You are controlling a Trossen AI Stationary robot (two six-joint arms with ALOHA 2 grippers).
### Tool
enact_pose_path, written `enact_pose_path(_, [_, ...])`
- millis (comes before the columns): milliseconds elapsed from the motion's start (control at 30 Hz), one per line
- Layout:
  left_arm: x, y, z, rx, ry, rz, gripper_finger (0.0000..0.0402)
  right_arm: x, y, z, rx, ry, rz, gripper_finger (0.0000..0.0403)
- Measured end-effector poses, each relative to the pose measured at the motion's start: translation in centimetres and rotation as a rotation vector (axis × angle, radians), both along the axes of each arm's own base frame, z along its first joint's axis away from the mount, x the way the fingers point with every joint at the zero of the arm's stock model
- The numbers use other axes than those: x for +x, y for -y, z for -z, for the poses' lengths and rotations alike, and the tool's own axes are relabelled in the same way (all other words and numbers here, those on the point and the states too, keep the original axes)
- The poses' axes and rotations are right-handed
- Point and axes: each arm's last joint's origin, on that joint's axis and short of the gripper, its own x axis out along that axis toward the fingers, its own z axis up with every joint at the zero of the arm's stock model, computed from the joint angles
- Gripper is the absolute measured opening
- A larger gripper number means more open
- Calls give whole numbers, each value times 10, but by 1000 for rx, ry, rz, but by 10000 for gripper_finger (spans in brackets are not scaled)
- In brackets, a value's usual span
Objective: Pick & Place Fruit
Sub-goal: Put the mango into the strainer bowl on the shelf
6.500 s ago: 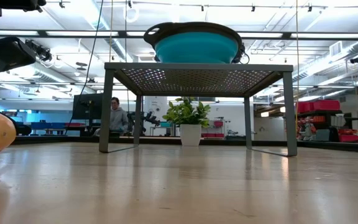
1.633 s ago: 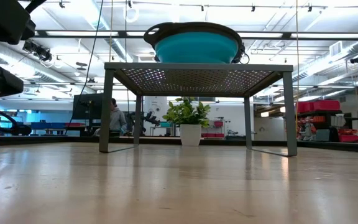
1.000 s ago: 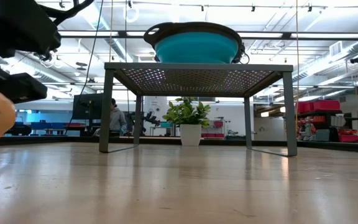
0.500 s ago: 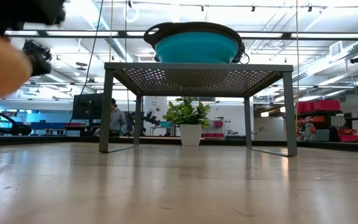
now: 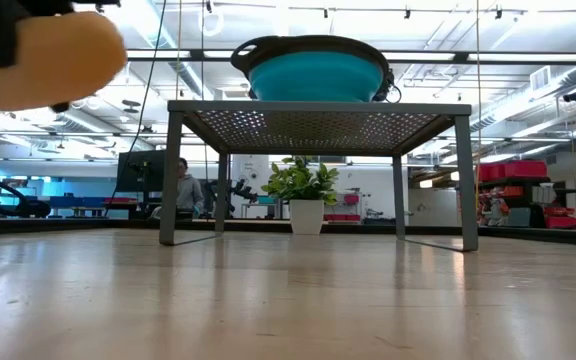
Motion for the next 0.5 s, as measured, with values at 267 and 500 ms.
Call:
enact_pose_path(267, [5, -25, -10, 41, 67, -34, 243, 0, 0, 0, 0, 0, 0, 0])
enact_pose_path(500, [8, -48, -17, 81, 113, -92, 246, 0, 0, 0, 30, 4, 1, 0])
